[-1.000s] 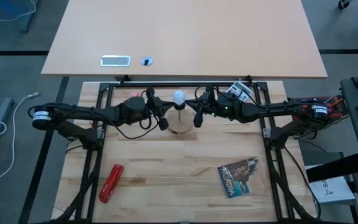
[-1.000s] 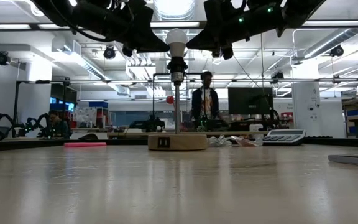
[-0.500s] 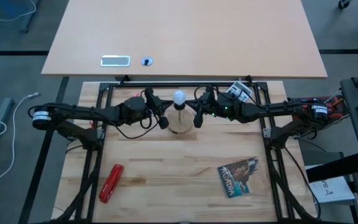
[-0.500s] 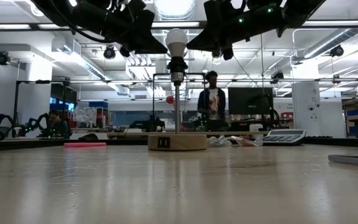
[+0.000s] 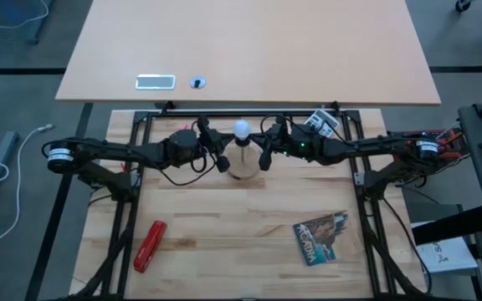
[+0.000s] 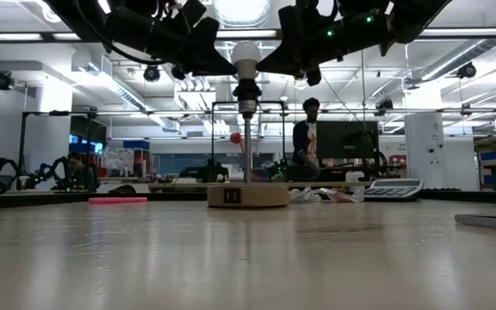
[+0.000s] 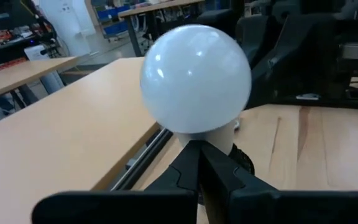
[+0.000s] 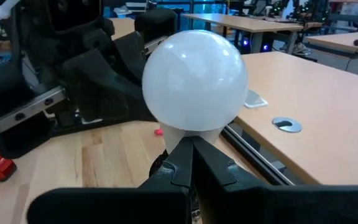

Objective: Screw lightbulb
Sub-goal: Remove the lightbulb from the lamp

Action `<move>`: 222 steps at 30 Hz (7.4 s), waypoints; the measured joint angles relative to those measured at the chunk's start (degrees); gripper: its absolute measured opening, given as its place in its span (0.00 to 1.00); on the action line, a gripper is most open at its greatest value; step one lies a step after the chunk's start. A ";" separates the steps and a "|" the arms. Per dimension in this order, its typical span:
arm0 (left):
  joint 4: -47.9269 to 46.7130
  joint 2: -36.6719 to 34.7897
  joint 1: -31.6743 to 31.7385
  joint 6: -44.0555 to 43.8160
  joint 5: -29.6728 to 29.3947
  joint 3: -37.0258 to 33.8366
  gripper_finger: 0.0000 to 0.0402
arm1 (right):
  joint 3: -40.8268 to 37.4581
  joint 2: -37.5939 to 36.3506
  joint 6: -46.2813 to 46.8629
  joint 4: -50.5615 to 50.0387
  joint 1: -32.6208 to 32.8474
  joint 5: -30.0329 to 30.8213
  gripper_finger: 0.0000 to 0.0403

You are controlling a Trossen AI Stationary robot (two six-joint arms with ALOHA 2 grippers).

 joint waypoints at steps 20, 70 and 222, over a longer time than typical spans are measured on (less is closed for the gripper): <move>-2.13 -0.79 -0.43 -1.62 3.45 0.02 0.00 | 0.02 0.08 0.02 -1.42 -0.10 0.95 0.00; -0.43 -0.04 2.52 0.53 7.28 0.02 0.00 | 0.00 0.01 0.99 -1.58 -0.10 0.89 0.00; 4.67 3.35 2.28 5.44 4.20 0.00 0.00 | 0.85 2.50 -2.73 1.08 -0.93 6.57 0.00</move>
